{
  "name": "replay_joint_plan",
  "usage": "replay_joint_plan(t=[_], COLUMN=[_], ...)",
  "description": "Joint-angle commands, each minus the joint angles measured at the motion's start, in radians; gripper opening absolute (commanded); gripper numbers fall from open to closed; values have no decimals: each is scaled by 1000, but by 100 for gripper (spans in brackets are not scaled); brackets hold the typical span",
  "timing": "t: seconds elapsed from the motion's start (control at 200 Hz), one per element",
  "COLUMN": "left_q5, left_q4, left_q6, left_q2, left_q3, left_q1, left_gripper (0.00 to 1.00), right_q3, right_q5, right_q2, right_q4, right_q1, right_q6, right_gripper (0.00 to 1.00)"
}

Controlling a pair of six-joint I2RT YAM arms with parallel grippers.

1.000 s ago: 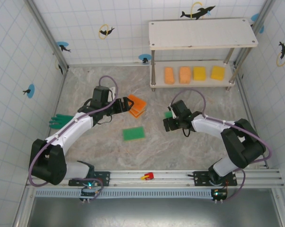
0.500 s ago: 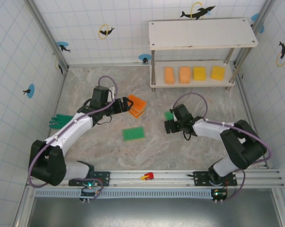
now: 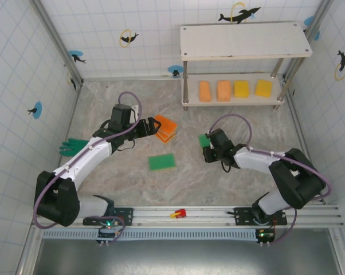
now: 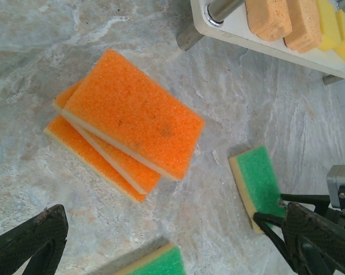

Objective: Place and organize the cleaning sponges onto the shelf

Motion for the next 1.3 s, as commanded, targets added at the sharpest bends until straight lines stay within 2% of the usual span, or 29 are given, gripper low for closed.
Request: replay_joint_plan(t=[0.0, 0.13, 0.4, 0.771, 0.891, 1.061, 1.292], left_q5=[-8, -8, -15, -8, -9, -9, 2], left_q4=[-9, -9, -18, -30, -37, -41, -38], left_q6=[3, 8, 25, 49, 58, 66, 64], left_q2=[-24, -25, -24, -4, 2, 9, 17], left_q3=[-2, -3, 16, 50, 61, 75, 88], left_q1=[-8, -7, -8, -8, -8, -8, -7], left_gripper=[98, 98, 98, 98, 97, 98, 97], right_q3=[34, 105, 317, 759, 906, 1137, 1446], right_q5=[-2, -37, -139, -105, -123, -77, -131], right_q2=[-37, -58, -112, -153, -144, -108, 34], right_q4=[-49, -125, -373, -778, -867, -972, -1017], right_q1=[2, -10, -104, -221, -301, -425, -636], right_q6=[-2, -19, -60, -176, -202, -270, -357], right_gripper=[55, 51, 50, 50, 49, 48, 47])
